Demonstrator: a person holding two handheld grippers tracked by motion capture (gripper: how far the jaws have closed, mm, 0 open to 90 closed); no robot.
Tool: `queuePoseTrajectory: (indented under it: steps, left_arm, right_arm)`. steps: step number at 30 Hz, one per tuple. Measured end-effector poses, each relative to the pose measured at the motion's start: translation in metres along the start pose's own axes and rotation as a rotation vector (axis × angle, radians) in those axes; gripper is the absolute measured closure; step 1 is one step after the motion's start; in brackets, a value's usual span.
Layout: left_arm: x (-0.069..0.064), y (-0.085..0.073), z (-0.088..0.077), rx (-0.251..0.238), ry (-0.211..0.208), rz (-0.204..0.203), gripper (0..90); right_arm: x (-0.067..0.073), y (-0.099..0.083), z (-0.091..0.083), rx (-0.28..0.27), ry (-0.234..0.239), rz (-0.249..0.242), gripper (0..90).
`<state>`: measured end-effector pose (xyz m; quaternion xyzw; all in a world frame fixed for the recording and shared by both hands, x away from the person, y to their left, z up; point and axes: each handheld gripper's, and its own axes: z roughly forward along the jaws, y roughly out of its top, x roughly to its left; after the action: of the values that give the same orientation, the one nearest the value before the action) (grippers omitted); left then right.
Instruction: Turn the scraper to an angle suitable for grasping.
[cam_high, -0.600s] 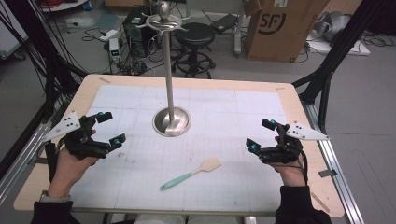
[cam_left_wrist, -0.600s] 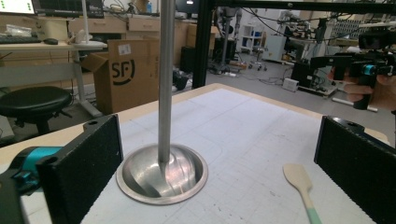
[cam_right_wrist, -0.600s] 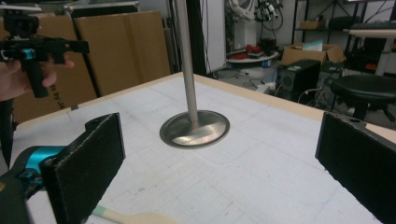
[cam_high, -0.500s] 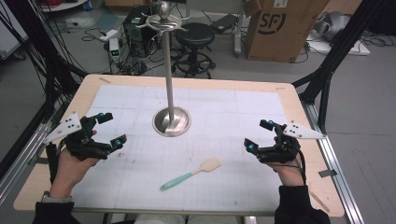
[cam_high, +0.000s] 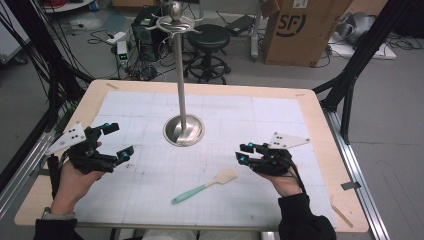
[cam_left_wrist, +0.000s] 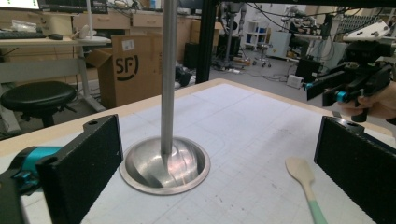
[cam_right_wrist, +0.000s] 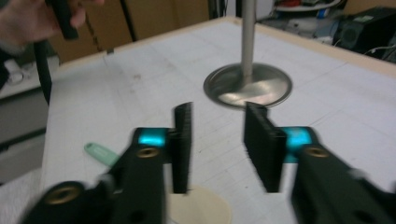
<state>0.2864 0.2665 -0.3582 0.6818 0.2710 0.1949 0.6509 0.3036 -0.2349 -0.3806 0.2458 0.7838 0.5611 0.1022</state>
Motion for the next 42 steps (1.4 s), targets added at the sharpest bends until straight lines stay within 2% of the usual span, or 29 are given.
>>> queuePoseTrajectory:
  steps: [1, 2, 3, 4, 6, 8, 9, 10, 12, 13, 14, 17, 19, 23, 26, 28, 31, 35, 40, 42]
  left_arm:
    - [0.0, 0.0, -0.001, -0.003, 0.003, -0.002, 1.7]
    - [0.001, 0.0, -0.002, -0.005, 0.005, -0.002, 1.7]
    - [0.001, 0.0, -0.003, -0.006, 0.008, -0.002, 1.7]
    - [0.001, -0.001, -0.004, -0.008, 0.009, 0.0, 1.7]
    - [0.001, -0.001, -0.006, -0.006, 0.013, 0.001, 1.7]
    - [0.001, -0.001, -0.006, -0.005, 0.014, 0.0, 1.7]
    - [0.001, -0.002, -0.007, -0.005, 0.015, -0.001, 1.7]
    - [0.001, -0.002, -0.007, -0.001, 0.016, 0.002, 1.7]
    - [0.001, -0.003, -0.007, 0.004, 0.016, 0.002, 1.7]
    - [0.0, -0.003, -0.007, 0.005, 0.018, 0.002, 1.7]
    - [0.001, -0.004, -0.007, 0.009, 0.018, 0.004, 1.7]
    - [0.001, -0.005, -0.008, 0.013, 0.019, 0.0, 1.7]
    - [0.002, -0.006, -0.008, 0.014, 0.023, -0.003, 1.7]
    - [0.003, -0.007, -0.008, 0.019, 0.027, -0.008, 1.7]
    - [0.003, -0.008, -0.006, 0.024, 0.025, -0.01, 1.7]
    - [0.003, -0.009, -0.004, 0.033, 0.024, -0.005, 1.7]
    - [0.002, -0.01, -0.001, 0.042, 0.021, 0.0, 1.7]
    - [0.002, -0.009, 0.0, 0.034, 0.019, 0.002, 1.7]
    - [0.002, -0.009, 0.002, 0.035, 0.015, 0.003, 1.7]
    - [0.002, -0.009, 0.003, 0.033, 0.016, 0.002, 1.7]
  right_arm:
    - [0.002, 0.0, 0.006, 0.019, 0.007, -0.009, 76.1]
    - [0.005, -0.001, 0.017, 0.046, 0.02, -0.017, 86.1]
    - [0.005, -0.001, 0.017, 0.046, 0.02, -0.017, 86.1]
    - [0.006, -0.003, 0.027, 0.065, 0.052, 0.008, 89.4]
    - [0.006, -0.005, 0.038, 0.091, 0.066, 0.018, 89.6]
    - [0.008, -0.009, 0.048, 0.119, 0.08, 0.006, 89.7]
    - [0.008, -0.009, 0.048, 0.119, 0.08, 0.006, 89.7]
    - [0.01, -0.013, 0.058, 0.161, 0.104, -0.005, 89.7]
    - [0.012, -0.017, 0.068, 0.2, 0.123, -0.023, 89.7]
    - [0.012, -0.017, 0.068, 0.2, 0.123, -0.023, 89.7]
    - [0.013, -0.02, 0.076, 0.236, 0.134, -0.03, 89.7]
    - [0.014, -0.024, 0.085, 0.285, 0.129, -0.02, 89.7]
    - [0.014, -0.025, 0.088, 0.295, 0.128, -0.018, 89.7]
    - [0.016, -0.03, 0.1, 0.361, 0.123, -0.048, 89.7]
    - [0.016, -0.033, 0.104, 0.407, 0.114, -0.07, 89.7]
    - [0.016, -0.034, 0.104, 0.398, 0.115, -0.071, 89.9]
    - [0.017, -0.033, 0.101, 0.419, 0.119, -0.068, 90.0]
    - [0.022, -0.034, 0.094, 0.448, 0.129, -0.055, 90.0]
    - [0.029, -0.041, 0.081, 0.45, 0.159, -0.032, 90.0]
    - [0.031, -0.041, 0.079, 0.456, 0.163, -0.039, 90.0]
